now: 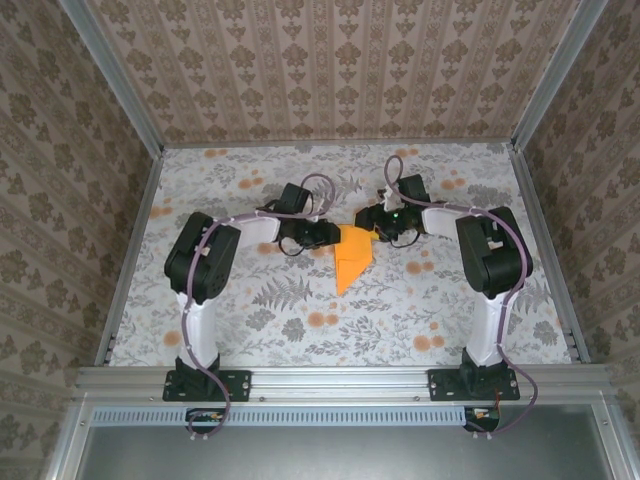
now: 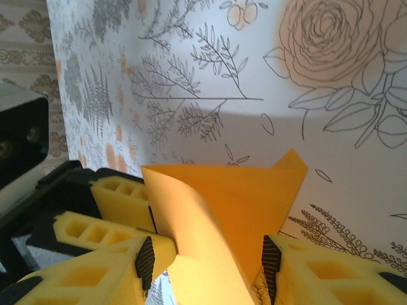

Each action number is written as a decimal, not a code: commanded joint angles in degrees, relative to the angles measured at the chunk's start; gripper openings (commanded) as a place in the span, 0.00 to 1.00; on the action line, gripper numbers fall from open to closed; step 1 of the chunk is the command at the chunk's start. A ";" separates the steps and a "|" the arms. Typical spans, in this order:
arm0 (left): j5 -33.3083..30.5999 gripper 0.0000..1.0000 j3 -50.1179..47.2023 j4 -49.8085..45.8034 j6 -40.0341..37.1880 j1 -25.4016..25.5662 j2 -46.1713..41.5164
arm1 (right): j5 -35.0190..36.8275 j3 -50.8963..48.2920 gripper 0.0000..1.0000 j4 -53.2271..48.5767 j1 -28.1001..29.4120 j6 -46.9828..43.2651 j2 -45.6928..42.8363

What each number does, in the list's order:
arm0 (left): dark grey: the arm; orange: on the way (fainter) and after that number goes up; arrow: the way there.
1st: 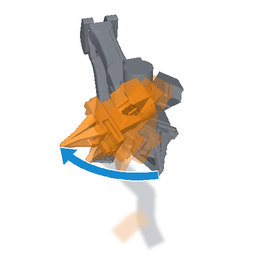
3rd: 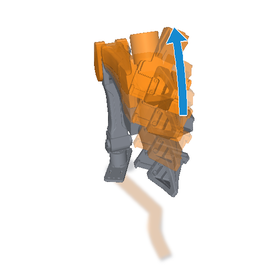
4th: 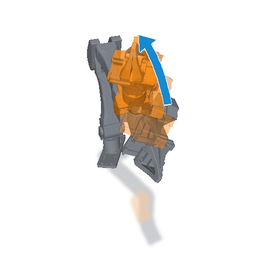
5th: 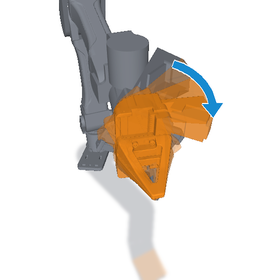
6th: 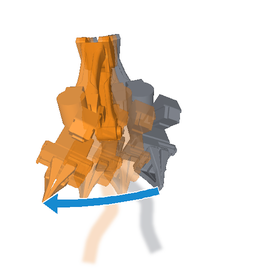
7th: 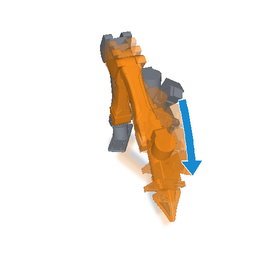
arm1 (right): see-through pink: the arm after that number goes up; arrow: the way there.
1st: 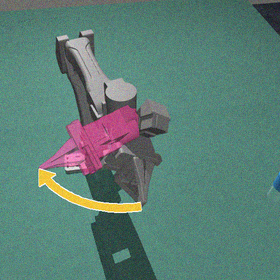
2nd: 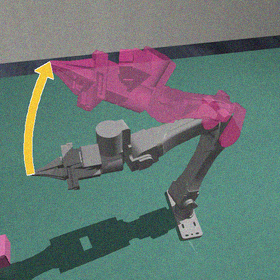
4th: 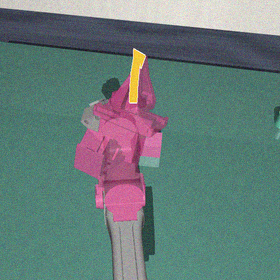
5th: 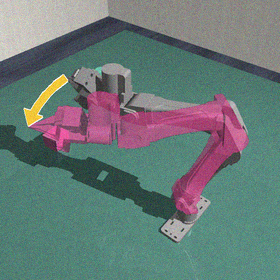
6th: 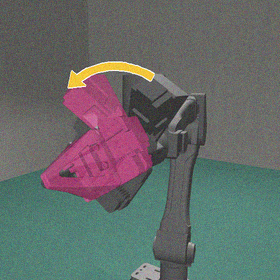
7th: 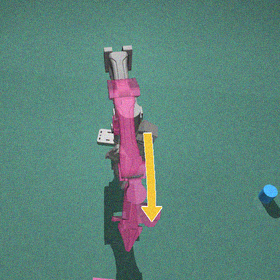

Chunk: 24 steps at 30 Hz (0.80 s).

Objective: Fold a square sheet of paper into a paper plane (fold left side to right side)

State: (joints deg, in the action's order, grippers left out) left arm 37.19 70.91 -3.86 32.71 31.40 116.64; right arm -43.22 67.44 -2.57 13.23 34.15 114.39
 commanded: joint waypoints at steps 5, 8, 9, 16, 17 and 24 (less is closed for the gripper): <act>1.23 0.22 4.81 -2.19 -3.15 -0.20 3.94 | -3.18 4.36 0.41 -8.60 -0.25 -7.93 1.18; 0.96 0.23 5.53 -2.80 -4.07 -0.28 4.00 | -2.38 4.28 0.27 -10.83 -0.27 -9.57 0.28; 0.95 0.25 5.46 -2.91 -4.49 -0.36 3.64 | -1.95 4.28 0.23 -11.58 -0.31 -10.00 -0.07; -3.69 0.44 -0.24 -4.50 -9.51 -1.51 -7.89 | -0.11 4.51 0.04 -16.07 -0.31 -9.52 -2.83; -5.16 0.47 -1.60 -5.32 -10.62 -1.44 -10.51 | 0.29 4.94 0.04 -17.44 -0.33 -9.21 -3.07; -18.95 0.58 -7.96 -14.55 -19.25 6.61 -27.11 | -1.11 8.60 0.04 -25.72 -0.24 -6.81 -2.36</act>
State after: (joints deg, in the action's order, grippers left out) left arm 25.39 64.60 -12.43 19.55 33.69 93.38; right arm -43.77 73.91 -22.33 13.13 25.93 113.49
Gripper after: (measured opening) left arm 0.572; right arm 0.050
